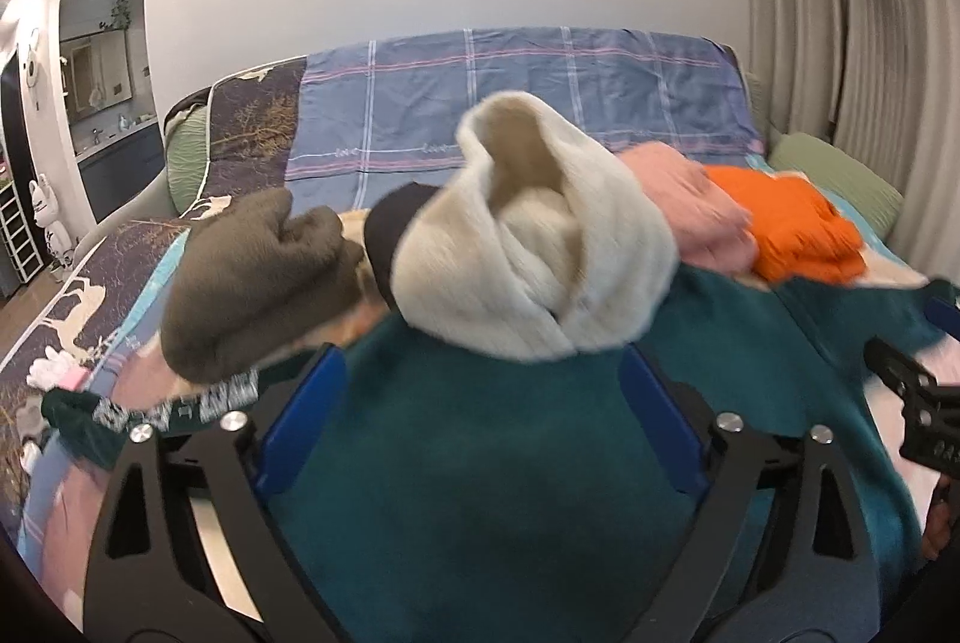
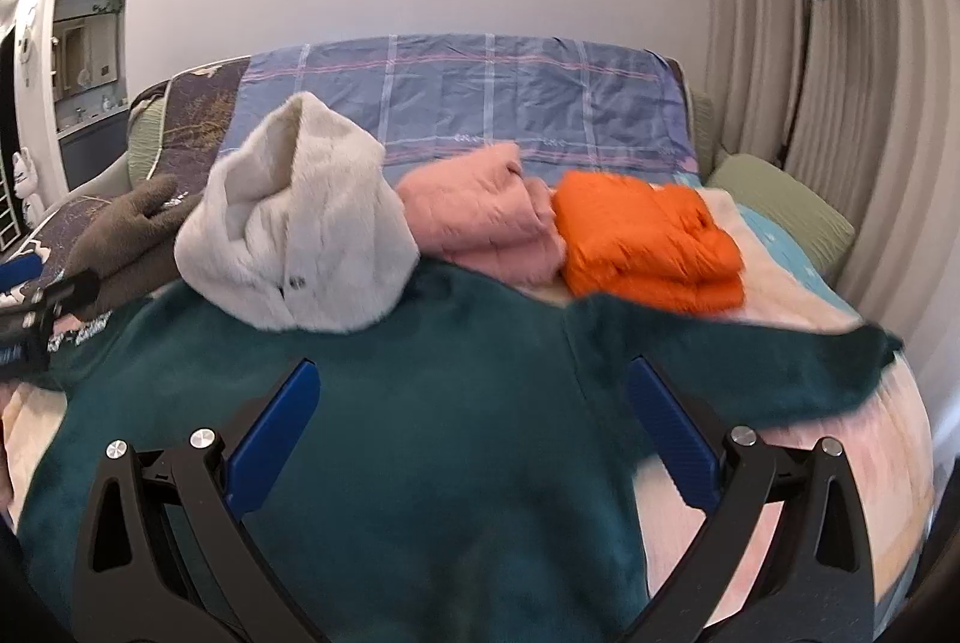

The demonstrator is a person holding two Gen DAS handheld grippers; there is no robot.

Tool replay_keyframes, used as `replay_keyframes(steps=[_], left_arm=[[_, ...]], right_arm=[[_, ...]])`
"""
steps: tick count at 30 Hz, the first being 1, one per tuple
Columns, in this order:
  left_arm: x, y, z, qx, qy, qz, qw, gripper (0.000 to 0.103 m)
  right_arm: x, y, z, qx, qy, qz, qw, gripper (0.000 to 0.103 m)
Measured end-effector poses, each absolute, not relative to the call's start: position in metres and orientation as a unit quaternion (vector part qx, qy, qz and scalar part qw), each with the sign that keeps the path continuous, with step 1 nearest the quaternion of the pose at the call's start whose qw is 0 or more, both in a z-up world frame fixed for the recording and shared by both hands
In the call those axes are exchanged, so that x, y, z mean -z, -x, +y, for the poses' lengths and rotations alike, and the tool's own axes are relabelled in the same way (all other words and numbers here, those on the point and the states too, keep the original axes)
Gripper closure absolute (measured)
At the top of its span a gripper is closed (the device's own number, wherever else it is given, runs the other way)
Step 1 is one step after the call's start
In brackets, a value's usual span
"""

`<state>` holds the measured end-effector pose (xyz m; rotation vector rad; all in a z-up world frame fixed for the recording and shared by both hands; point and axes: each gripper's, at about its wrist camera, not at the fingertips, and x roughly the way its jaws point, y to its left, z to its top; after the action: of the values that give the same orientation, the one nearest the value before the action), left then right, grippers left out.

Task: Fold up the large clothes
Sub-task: 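Grasp the cream fluffy jacket with both grippers and lift it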

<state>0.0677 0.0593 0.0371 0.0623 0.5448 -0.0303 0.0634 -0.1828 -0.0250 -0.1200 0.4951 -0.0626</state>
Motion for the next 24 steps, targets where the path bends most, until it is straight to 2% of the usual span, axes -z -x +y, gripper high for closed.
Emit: replay_keyframes(steps=[8, 14, 19, 20, 23, 24], left_arm=[[-0.063, -0.196, 0.076, 0.016, -0.025, 0.318, 0.948, 0.011], [-0.044, -0.271, 0.095, 0.041, 0.029, 0.36, 0.932, 0.011], [-0.039, -0.3, 0.134, 0.038, 0.078, 0.345, 0.934, 0.011], [-0.037, -0.308, 0.145, 0.031, 0.09, 0.346, 0.933, 0.011], [-0.023, -0.335, 0.171, 0.029, 0.144, 0.362, 0.921, 0.012], [-0.017, -0.346, 0.176, 0.038, 0.162, 0.372, 0.913, 0.013]], right_arm=[[-0.001, -0.191, -0.138, -0.031, 0.09, 0.299, 0.949, 0.001], [-0.014, -0.277, -0.13, -0.078, 0.027, 0.334, 0.939, 0.001], [-0.022, -0.326, -0.152, -0.134, -0.056, 0.343, 0.928, 0.002], [-0.021, -0.338, -0.161, -0.147, -0.081, 0.348, 0.922, 0.003], [-0.011, -0.375, -0.181, -0.175, -0.156, 0.379, 0.895, 0.014], [-0.004, -0.389, -0.185, -0.182, -0.177, 0.398, 0.881, 0.02]])
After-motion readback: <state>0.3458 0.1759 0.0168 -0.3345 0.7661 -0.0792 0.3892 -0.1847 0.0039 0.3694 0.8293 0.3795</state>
